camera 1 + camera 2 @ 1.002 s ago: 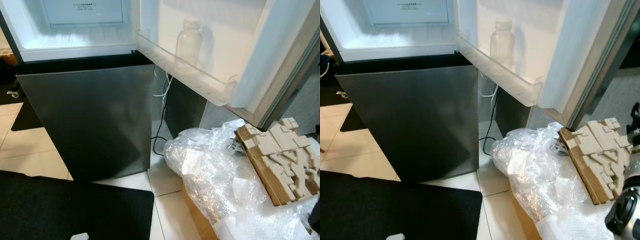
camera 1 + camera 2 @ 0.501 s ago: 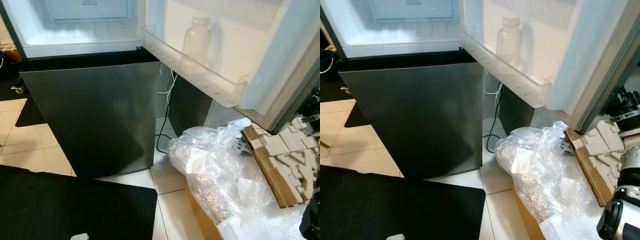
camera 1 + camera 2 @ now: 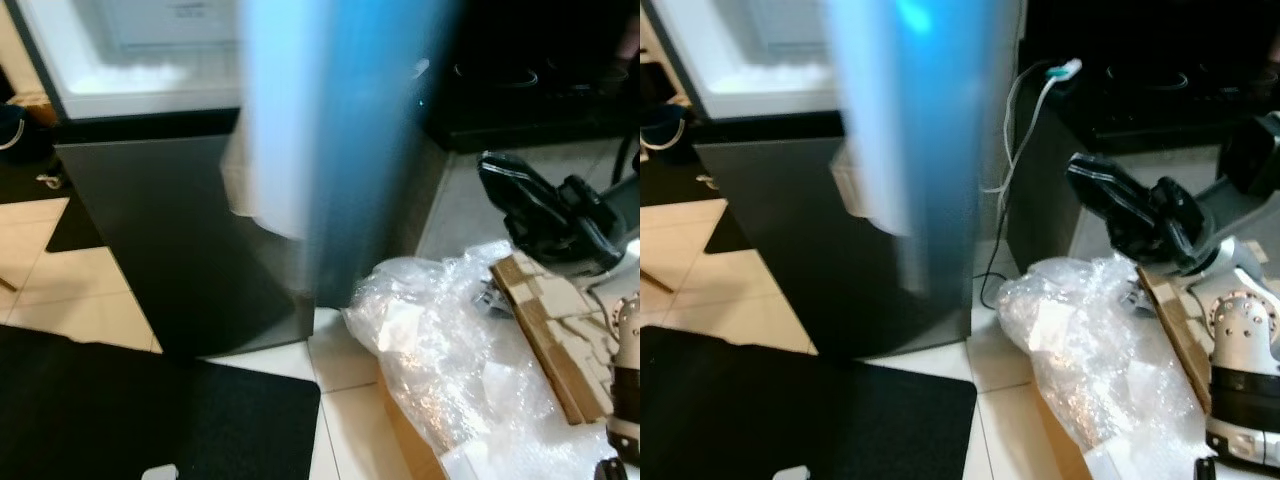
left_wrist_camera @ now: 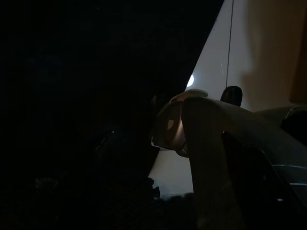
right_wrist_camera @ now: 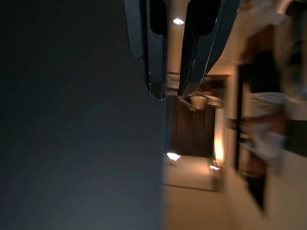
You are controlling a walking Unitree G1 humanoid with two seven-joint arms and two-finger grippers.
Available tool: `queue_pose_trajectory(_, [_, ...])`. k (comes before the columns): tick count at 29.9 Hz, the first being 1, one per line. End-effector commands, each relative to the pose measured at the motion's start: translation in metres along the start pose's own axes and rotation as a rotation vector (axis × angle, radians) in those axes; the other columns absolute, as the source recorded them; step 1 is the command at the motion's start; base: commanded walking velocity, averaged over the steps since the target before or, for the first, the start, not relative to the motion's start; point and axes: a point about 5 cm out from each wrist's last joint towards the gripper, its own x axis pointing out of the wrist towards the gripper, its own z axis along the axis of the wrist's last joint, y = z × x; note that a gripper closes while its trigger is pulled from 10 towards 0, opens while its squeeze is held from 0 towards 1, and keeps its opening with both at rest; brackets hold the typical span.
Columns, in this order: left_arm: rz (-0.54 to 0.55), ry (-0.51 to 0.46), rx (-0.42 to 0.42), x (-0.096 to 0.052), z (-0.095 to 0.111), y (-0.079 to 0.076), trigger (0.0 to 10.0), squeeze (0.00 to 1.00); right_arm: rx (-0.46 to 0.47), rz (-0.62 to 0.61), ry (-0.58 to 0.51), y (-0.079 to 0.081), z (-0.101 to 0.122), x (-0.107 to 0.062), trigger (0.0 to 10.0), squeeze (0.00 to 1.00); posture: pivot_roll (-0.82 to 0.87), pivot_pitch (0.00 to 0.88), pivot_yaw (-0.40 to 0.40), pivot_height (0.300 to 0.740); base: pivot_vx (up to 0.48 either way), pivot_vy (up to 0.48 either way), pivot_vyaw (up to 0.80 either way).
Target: Restocking fridge
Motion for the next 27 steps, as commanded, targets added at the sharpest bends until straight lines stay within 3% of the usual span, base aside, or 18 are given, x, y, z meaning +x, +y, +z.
queue_pose_trajectory(1, [-0.001, 0.009, -0.003, 0.000, -0.002, -0.002, 10.0, 0.00, 0.008, -0.079, 0.033, -0.008, -0.012, -0.006, 10.0, 0.00, -0.04, 0.000, -0.024, 0.740, 0.000, 0.000, 0.00])
queue_pose_trajectory(2, [-0.001, 0.009, -0.003, 0.000, -0.002, -0.002, 10.0, 0.00, 0.008, -0.079, 0.033, -0.008, -0.012, -0.006, 10.0, 0.00, -0.04, 0.000, -0.024, 0.740, 0.000, 0.000, 0.00])
queue_pose_trajectory(4, [-0.001, 0.010, -0.004, 0.001, -0.002, -0.003, 10.0, 0.00, -0.031, -0.282, 0.116, -0.028, -0.028, -0.024, 10.0, 0.00, -0.03, 0.000, -0.027, 0.740, 0.000, 0.000, 0.00])
queue_pose_trajectory(5, [-0.001, 0.010, -0.004, 0.001, -0.002, -0.003, 10.0, 0.00, -0.031, -0.282, 0.116, -0.028, -0.028, -0.024, 10.0, 0.00, -0.03, 0.000, -0.027, 0.740, 0.000, 0.000, 0.00])
queue_pose_trajectory(7, [0.000, 0.010, -0.005, 0.000, -0.003, -0.003, 10.0, 0.00, -0.067, -0.532, 0.229, -0.047, -0.049, -0.050, 10.0, 0.00, -0.03, 0.000, -0.027, 0.740, 0.000, 0.000, 0.00])
queue_pose_trajectory(8, [0.000, 0.010, -0.005, 0.000, -0.003, -0.003, 10.0, 0.00, -0.067, -0.532, 0.229, -0.047, -0.049, -0.050, 10.0, 0.00, -0.03, 0.000, -0.027, 0.740, 0.000, 0.000, 0.00])
queue_pose_trajectory(11, [0.001, 0.012, -0.005, 0.000, -0.003, -0.003, 10.0, 0.00, -0.044, -0.794, 0.328, -0.059, -0.075, -0.080, 10.0, 0.00, -0.03, 0.000, -0.029, 0.740, 0.000, 0.000, 0.00])
queue_pose_trajectory(14, [0.002, 0.013, -0.002, 0.000, -0.004, -0.003, 10.0, 0.00, -0.005, -0.913, 0.366, -0.060, -0.093, -0.097, 10.0, 0.00, -0.03, 0.000, -0.029, 0.740, 0.000, 0.000, 0.00])
queue_pose_trajectory(16, [0.002, 0.012, -0.002, 0.000, -0.004, -0.002, 10.0, 0.00, 0.001, -0.958, 0.410, -0.058, -0.104, -0.105, 10.0, 0.00, -0.03, 0.000, -0.029, 0.740, 0.000, 0.000, 0.00])
queue_pose_trajectory(18, [0.003, 0.012, 0.001, 0.000, -0.004, -0.002, 10.0, 0.00, 0.034, -1.037, 0.517, -0.052, -0.129, -0.123, 10.0, 0.00, -0.03, 0.000, -0.027, 0.740, 0.000, 0.000, 0.00])
queue_pose_trajectory(20, [0.003, 0.012, 0.004, 0.000, -0.003, -0.002, 10.0, 0.00, 0.107, -1.134, 0.657, -0.035, -0.164, -0.148, 10.0, 0.00, -0.03, 0.000, -0.027, 0.740, 0.000, 0.000, 0.00])
queue_pose_trajectory(22, [0.002, 0.012, 0.005, 0.000, -0.003, -0.002, 10.0, 0.00, 0.122, -1.170, 0.686, -0.030, -0.172, -0.155, 10.0, 0.00, -0.03, 0.000, -0.027, 0.740, 0.000, 0.000, 0.00])
queue_pose_trajectory(24, [0.001, 0.012, 0.008, 0.000, -0.003, -0.003, 10.0, 0.00, 0.156, -1.199, 0.815, -0.013, -0.193, -0.169, 10.0, 0.00, -0.03, 0.000, -0.029, 0.740, 0.000, 0.000, 0.76])
queue_pose_trajectory(26, [-0.001, 0.011, 0.009, 0.001, -0.003, -0.003, 10.0, 0.00, 0.213, -1.219, 0.871, 0.003, -0.210, -0.178, 10.0, 0.00, -0.03, 0.000, -0.028, 0.740, 0.000, 0.000, 0.76])
queue_pose_trajectory(27, [-0.001, 0.011, 0.009, 0.001, -0.003, -0.003, 10.0, 0.00, 0.213, -1.219, 0.871, 0.003, -0.210, -0.178, 10.0, 0.00, -0.03, 0.000, -0.028, 0.740, 0.000, 0.000, 0.76])
